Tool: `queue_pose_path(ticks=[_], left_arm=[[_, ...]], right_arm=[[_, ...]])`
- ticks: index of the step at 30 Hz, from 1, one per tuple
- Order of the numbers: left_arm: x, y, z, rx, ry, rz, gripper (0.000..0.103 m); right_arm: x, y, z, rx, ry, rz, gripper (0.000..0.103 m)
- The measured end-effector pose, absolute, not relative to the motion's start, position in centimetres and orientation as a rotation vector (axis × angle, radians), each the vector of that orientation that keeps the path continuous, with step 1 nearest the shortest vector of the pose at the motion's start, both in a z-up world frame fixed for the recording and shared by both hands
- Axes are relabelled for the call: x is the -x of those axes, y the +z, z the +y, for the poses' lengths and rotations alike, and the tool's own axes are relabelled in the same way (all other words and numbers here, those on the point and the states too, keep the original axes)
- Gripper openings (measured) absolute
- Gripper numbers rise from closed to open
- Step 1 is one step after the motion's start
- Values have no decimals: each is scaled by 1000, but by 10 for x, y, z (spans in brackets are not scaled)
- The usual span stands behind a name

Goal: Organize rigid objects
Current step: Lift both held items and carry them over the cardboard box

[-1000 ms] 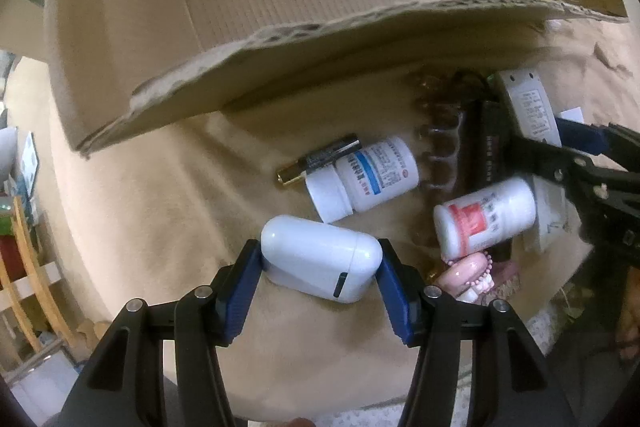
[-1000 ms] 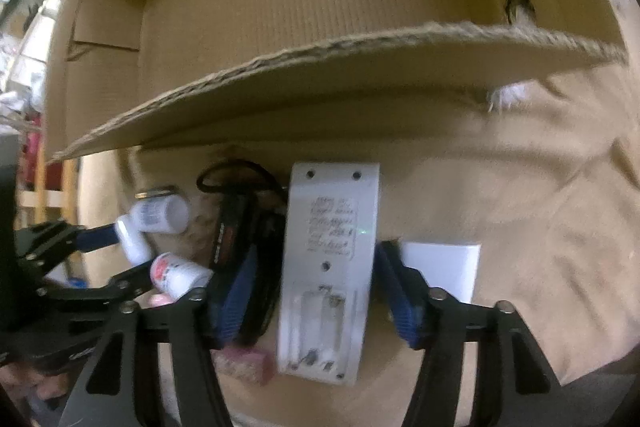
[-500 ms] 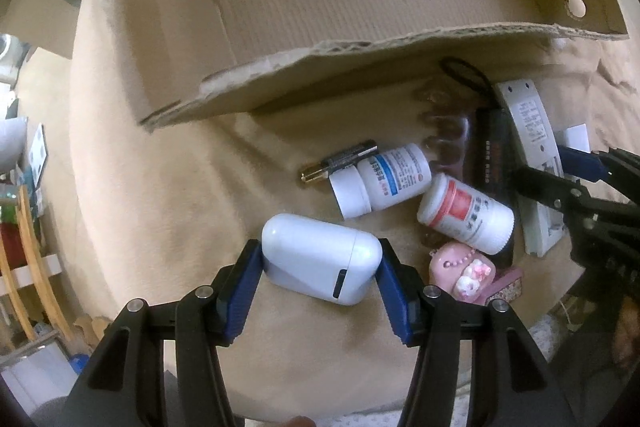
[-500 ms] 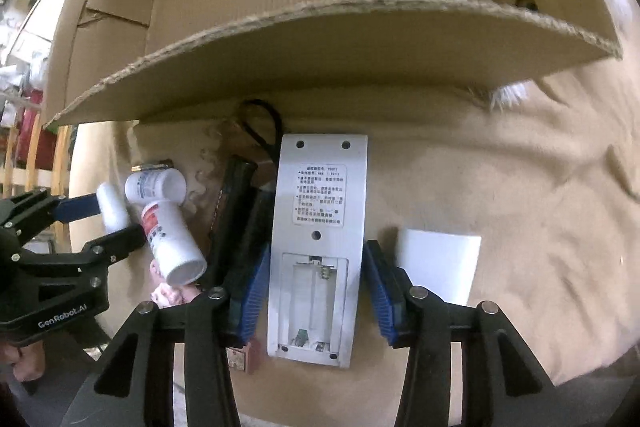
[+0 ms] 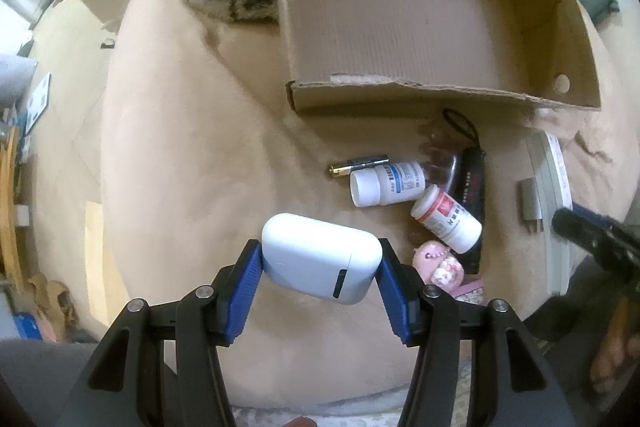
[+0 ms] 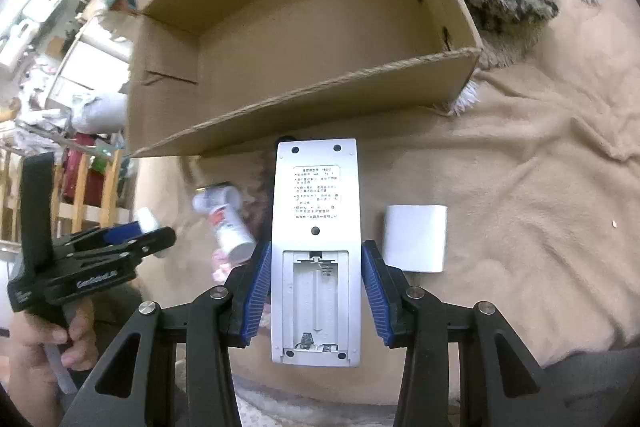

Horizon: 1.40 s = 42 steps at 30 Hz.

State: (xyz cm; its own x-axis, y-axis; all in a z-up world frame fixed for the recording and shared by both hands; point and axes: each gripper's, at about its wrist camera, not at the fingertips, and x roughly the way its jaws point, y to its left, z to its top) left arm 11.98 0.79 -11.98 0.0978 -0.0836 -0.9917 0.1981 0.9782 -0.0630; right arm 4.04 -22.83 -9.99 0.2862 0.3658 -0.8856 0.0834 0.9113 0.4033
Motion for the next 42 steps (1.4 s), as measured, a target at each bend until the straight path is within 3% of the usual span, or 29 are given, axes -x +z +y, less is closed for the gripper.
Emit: queue_pose_path(ticks=[14,26,42], left_arm=[[-101,-86,11,-57,-147,1290,53],[-152,-20,-18,-51,-126,1081,53],[-213,-74,-55,-164,-96,1031,53]], right_arm=[[-14,-50,-224,-440,315,1087,46],[-89,-18,-249,-431,253,965,46],[-167,-76,-240,-315,174,1053,46]])
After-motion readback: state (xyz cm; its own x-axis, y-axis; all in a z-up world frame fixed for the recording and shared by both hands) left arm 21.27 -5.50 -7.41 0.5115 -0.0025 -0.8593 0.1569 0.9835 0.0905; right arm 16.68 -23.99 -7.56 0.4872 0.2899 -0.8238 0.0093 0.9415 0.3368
